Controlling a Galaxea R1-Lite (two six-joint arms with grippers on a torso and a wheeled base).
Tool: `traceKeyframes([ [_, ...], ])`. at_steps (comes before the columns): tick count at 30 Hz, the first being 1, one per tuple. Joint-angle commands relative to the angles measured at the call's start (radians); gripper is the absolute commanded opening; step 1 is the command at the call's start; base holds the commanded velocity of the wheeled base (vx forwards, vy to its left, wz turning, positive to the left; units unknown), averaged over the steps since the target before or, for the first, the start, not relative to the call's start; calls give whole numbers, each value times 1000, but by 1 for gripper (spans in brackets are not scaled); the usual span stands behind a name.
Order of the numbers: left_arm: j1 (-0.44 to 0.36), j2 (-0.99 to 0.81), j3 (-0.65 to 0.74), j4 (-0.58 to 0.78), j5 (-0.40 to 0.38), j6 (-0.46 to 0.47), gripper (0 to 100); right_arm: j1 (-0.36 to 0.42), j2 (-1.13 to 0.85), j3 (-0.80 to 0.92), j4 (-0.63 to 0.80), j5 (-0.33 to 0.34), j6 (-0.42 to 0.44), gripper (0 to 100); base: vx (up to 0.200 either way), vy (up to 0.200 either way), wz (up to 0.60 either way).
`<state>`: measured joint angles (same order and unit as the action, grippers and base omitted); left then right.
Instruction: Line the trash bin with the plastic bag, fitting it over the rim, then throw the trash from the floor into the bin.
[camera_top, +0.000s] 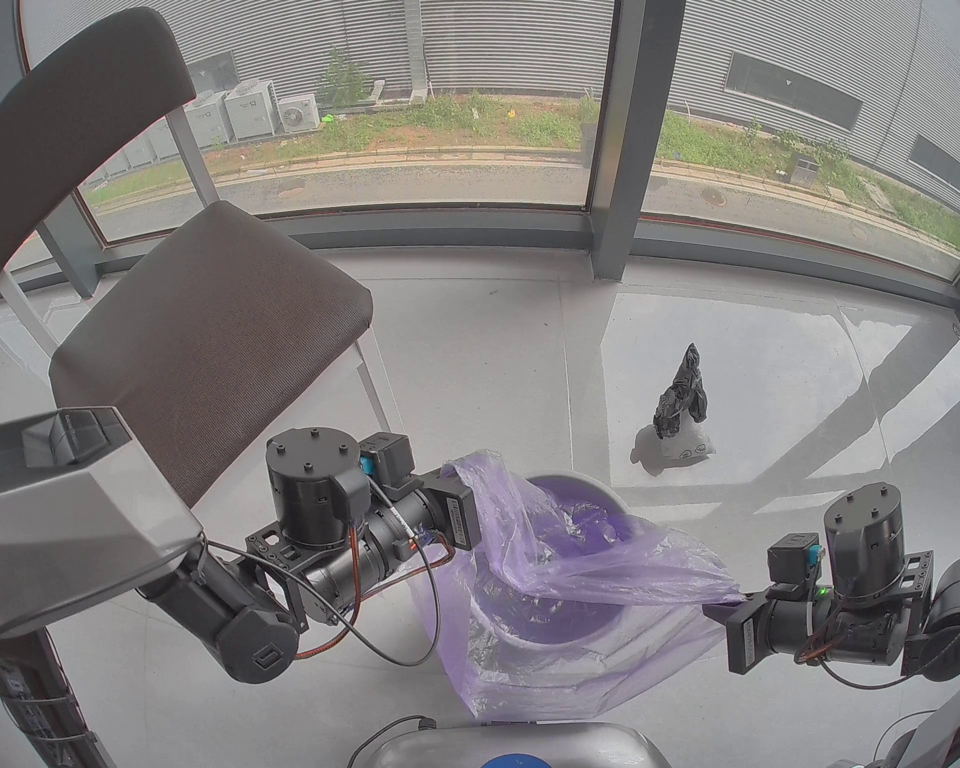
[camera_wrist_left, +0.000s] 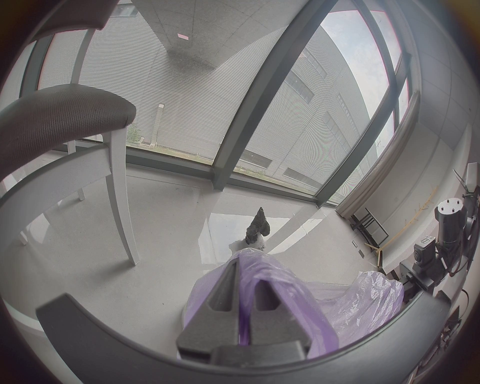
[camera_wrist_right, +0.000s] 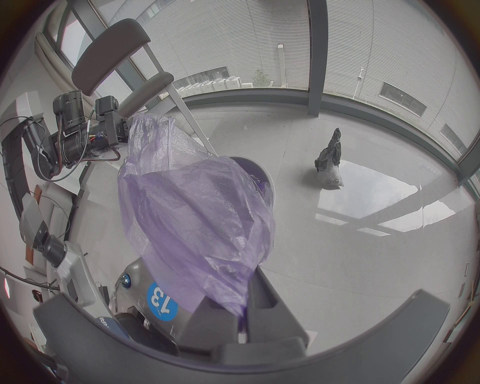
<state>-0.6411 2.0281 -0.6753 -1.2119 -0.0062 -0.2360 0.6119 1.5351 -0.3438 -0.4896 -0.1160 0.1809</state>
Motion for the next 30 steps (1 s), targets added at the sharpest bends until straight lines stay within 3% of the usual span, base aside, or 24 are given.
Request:
traceKeyframes([
  [1, 23, 4, -21, 0, 0, 0, 0, -4, 66, -43, -27, -4, 6, 0, 0, 0, 0],
  [11, 27, 1, -3, -8, 12, -5, 0, -50, 310, -110, -205, -2, 5, 0, 0, 0, 0],
  [17, 26, -20, 30, -9, 12, -5, 0, -61, 399, -156, -219, -2, 6, 0, 0, 0, 0],
  [30, 23, 18, -40, -5, 12, -9, 0, -181, 326, -138, -216, 9, 2, 0, 0, 0, 0],
])
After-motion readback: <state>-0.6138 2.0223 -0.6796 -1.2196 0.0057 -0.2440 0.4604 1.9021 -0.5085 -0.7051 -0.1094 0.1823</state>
